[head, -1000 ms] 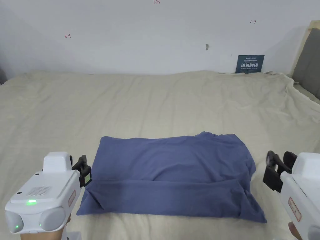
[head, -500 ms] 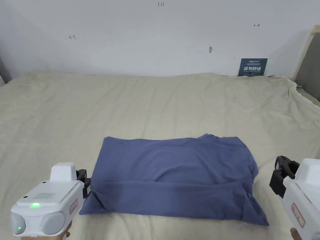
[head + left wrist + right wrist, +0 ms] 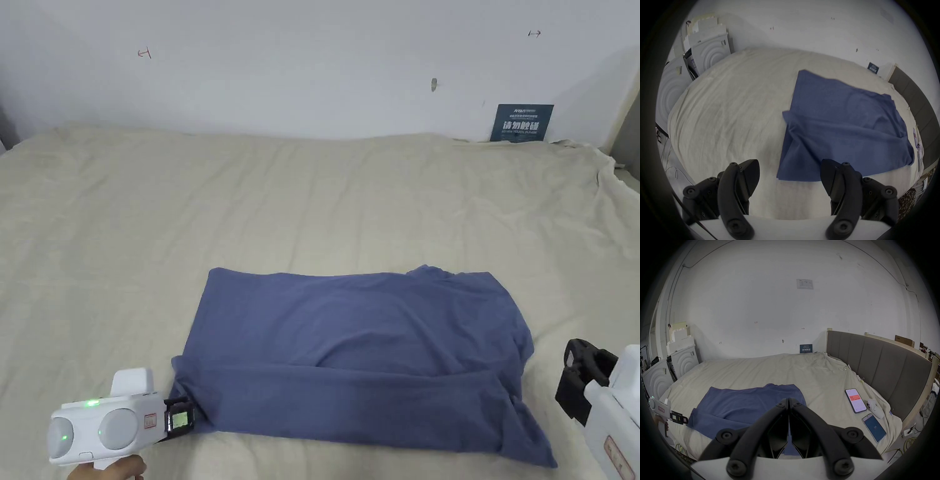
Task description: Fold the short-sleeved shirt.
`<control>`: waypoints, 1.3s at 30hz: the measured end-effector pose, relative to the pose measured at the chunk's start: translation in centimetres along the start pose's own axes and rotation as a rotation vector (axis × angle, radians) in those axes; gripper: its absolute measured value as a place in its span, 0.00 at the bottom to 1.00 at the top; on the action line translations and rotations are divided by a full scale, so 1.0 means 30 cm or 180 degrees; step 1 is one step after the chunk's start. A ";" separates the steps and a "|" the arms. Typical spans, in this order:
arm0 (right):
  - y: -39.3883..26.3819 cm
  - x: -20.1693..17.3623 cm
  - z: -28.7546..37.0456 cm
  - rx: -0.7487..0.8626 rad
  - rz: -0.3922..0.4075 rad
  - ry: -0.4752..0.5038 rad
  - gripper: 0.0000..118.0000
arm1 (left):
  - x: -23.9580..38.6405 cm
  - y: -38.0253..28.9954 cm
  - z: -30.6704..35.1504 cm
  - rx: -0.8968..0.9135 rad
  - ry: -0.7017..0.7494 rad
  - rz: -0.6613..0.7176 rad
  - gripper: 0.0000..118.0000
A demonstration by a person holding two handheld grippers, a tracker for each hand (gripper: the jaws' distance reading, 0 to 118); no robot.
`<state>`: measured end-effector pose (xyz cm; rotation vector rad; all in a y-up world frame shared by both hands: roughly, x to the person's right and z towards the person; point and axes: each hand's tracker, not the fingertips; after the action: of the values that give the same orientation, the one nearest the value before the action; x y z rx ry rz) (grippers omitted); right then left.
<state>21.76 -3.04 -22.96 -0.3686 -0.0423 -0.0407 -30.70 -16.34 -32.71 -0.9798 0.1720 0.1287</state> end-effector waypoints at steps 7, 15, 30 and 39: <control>-0.036 0.010 -0.047 -0.0184 -0.0018 -0.0029 0.00 | 0.018 -0.021 -0.067 -0.0159 0.0013 -0.0139 0.29; -0.186 0.057 -0.161 -0.0927 -0.0069 -0.0096 0.03 | 0.052 -0.022 -0.042 -0.0097 -0.0165 -0.0200 0.04; -0.424 0.148 -0.407 -0.1839 -0.0262 0.0009 0.47 | 0.059 -0.001 0.083 0.0057 -0.0287 -0.0162 0.04; -0.376 0.139 -0.319 -0.1640 -0.0262 0.0247 0.07 | 0.030 -0.002 0.101 0.0082 -0.0258 -0.0085 0.04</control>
<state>25.72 -17.15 -27.61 -0.8798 0.0312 -0.1487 -29.54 -13.82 -31.21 -0.9492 0.0860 0.1412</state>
